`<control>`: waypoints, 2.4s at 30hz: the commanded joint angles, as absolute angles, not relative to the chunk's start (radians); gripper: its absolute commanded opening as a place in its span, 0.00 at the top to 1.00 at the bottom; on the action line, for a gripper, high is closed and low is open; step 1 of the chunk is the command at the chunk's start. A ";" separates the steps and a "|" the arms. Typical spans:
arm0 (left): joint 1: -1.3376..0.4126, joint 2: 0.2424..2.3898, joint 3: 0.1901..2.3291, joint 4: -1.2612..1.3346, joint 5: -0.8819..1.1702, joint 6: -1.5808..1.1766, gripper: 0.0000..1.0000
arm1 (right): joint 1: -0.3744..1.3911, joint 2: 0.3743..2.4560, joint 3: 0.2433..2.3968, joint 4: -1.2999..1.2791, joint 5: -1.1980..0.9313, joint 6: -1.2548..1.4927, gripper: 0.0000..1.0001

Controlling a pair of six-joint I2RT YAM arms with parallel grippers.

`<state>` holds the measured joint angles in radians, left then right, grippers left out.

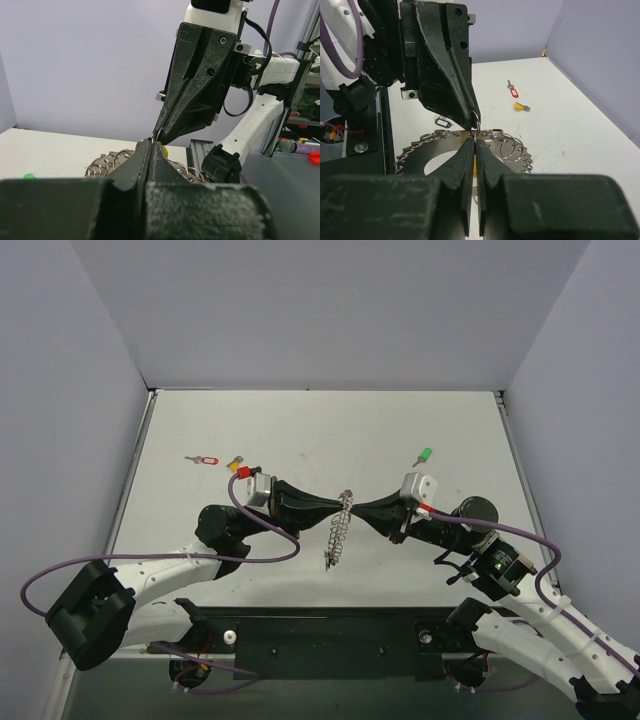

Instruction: Put the keys on the keyring

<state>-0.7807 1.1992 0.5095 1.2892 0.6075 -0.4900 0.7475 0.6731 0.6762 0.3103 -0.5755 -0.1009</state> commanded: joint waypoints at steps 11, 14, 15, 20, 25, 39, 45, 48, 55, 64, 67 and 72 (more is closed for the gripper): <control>-0.779 1.174 0.535 1.640 0.594 -0.479 1.00 | 0.741 0.666 0.686 0.377 -0.580 -0.084 1.00; -0.775 1.173 0.534 1.640 0.594 -0.477 1.00 | 0.741 0.664 0.687 0.377 -0.580 -0.084 1.00; -0.773 1.175 0.532 1.641 0.594 -0.477 1.00 | 0.739 0.664 0.687 0.377 -0.578 -0.089 1.00; -0.773 1.170 0.529 1.640 0.594 -0.476 1.00 | 0.739 0.663 0.689 0.373 -0.574 -0.090 1.00; -0.769 1.169 0.525 1.640 0.591 -0.472 1.00 | 0.735 0.661 0.692 0.364 -0.569 -0.094 1.00; -0.769 1.175 0.535 1.640 0.604 -0.485 1.00 | 0.736 0.667 0.689 0.374 -0.571 -0.091 1.00; -0.772 1.177 0.540 1.640 0.615 -0.491 1.00 | 0.738 0.669 0.687 0.377 -0.566 -0.089 1.00; -0.772 1.180 0.543 1.640 0.623 -0.497 1.00 | 0.739 0.670 0.687 0.382 -0.561 -0.087 1.00; -0.776 1.186 0.552 1.640 0.635 -0.502 1.00 | 0.738 0.670 0.681 0.410 -0.558 -0.052 1.00; -0.776 1.187 0.558 1.640 0.638 -0.503 1.00 | 0.749 0.681 0.680 0.425 -0.565 -0.028 1.00; -0.778 1.184 0.558 1.640 0.637 -0.503 1.00 | 0.750 0.684 0.680 0.426 -0.563 -0.012 1.00; -0.778 1.180 0.554 1.640 0.635 -0.495 1.00 | 0.750 0.695 0.684 0.419 -0.571 0.000 1.00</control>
<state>-0.7753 1.1988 0.5095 1.2892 0.6266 -0.4900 0.7422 0.6842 0.6762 0.3420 -0.5610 -0.0235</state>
